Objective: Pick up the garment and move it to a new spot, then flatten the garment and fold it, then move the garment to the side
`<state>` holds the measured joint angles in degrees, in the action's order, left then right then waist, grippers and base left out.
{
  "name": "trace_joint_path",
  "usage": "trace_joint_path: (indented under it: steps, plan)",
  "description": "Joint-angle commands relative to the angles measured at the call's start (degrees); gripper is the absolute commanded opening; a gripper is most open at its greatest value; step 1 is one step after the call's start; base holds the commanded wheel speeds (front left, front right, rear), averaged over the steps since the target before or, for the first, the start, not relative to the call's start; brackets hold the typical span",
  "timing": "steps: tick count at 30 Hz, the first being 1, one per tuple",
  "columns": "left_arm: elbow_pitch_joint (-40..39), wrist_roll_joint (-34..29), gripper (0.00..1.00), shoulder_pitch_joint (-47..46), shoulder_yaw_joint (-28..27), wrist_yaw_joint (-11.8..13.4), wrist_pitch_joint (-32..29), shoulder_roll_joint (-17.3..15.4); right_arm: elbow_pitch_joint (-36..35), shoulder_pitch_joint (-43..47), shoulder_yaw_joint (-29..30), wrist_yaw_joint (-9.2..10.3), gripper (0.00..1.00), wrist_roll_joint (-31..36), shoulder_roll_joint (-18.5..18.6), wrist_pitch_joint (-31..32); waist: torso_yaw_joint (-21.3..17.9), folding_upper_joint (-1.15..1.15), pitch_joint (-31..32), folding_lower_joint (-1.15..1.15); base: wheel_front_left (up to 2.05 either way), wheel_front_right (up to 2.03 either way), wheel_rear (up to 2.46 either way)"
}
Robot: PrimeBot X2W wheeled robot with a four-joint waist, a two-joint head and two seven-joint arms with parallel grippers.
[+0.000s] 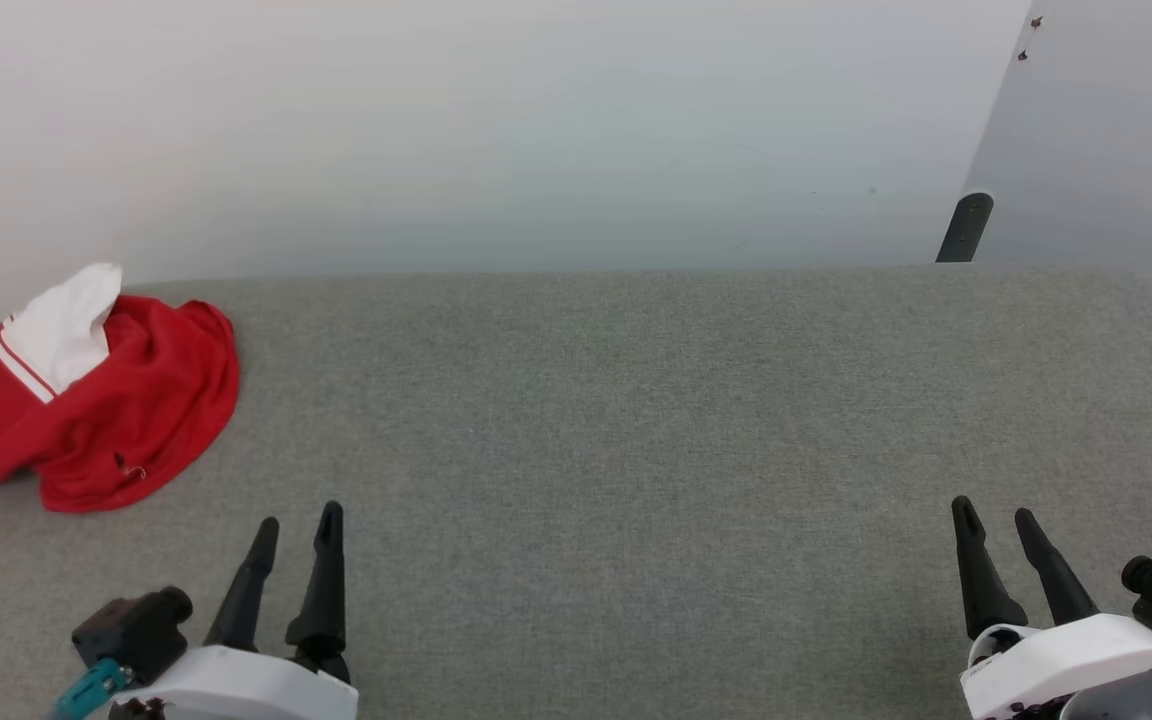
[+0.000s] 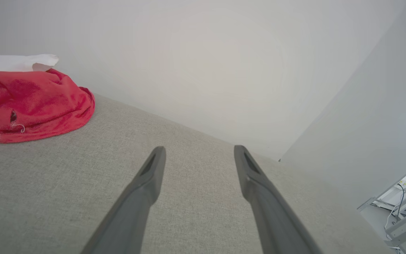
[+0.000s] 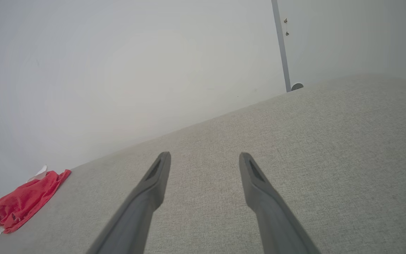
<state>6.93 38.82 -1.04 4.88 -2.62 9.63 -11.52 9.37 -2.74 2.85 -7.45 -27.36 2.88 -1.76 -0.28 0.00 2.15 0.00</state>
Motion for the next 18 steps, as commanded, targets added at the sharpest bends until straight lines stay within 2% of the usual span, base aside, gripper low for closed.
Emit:
trace_joint_path:
  steps: [1, 18]
  plan:
    - [-0.85, -2.45, 1.00, 0.27, -0.28, -0.52, 0.56, -0.27, -0.86, 0.12, 0.02, -0.04, 1.00, 2.20, -0.04, -0.18, 0.01, 0.00, 0.01, 0.00, 0.00, 0.00, 0.00]
    - [-2.71, -14.88, 1.00, 1.60, -2.13, -2.79, 2.71, 0.85, -2.89, 0.83, -0.21, -0.04, 1.00, 11.28, -0.03, -0.93, 0.08, 0.00, 0.09, 0.00, 0.00, 0.00, 0.00]
